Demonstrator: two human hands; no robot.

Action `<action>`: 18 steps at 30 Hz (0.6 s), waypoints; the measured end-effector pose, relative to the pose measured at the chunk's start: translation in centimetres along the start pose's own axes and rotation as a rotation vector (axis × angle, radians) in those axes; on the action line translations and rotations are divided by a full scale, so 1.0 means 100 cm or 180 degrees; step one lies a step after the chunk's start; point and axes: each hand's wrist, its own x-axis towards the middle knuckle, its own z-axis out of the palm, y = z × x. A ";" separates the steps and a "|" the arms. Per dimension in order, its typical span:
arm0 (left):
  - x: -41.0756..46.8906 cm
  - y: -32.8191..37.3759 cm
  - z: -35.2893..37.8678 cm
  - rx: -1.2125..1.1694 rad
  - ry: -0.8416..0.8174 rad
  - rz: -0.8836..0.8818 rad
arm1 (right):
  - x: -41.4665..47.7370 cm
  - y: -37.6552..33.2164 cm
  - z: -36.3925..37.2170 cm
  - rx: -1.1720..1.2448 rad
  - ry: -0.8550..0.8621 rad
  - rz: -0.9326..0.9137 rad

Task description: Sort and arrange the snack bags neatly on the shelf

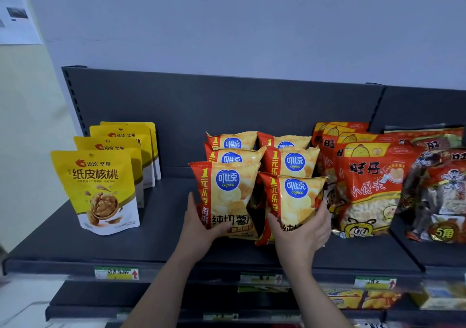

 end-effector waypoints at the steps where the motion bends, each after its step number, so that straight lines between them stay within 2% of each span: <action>1: -0.001 0.001 -0.001 0.0015 0.0042 0.0018 | -0.002 -0.004 -0.001 -0.0006 0.0032 -0.0144; 5: -0.003 0.004 -0.010 0.0173 0.0207 0.0250 | -0.010 -0.027 0.006 -0.0105 -0.0048 -0.0660; 9: -0.002 0.009 -0.025 0.0158 0.0237 0.0327 | -0.013 -0.049 0.008 -0.0019 -0.0170 -0.0793; 11: 0.000 0.012 -0.031 0.0025 0.0125 0.0254 | -0.017 -0.058 0.005 0.0298 -0.0467 -0.0798; 14: 0.006 0.017 -0.035 -0.0161 -0.0027 0.0118 | -0.026 -0.069 0.005 0.0725 -0.1164 -0.0439; 18: 0.012 0.022 -0.032 -0.0316 -0.0220 0.0065 | -0.025 -0.071 0.020 0.0924 -0.1639 0.0360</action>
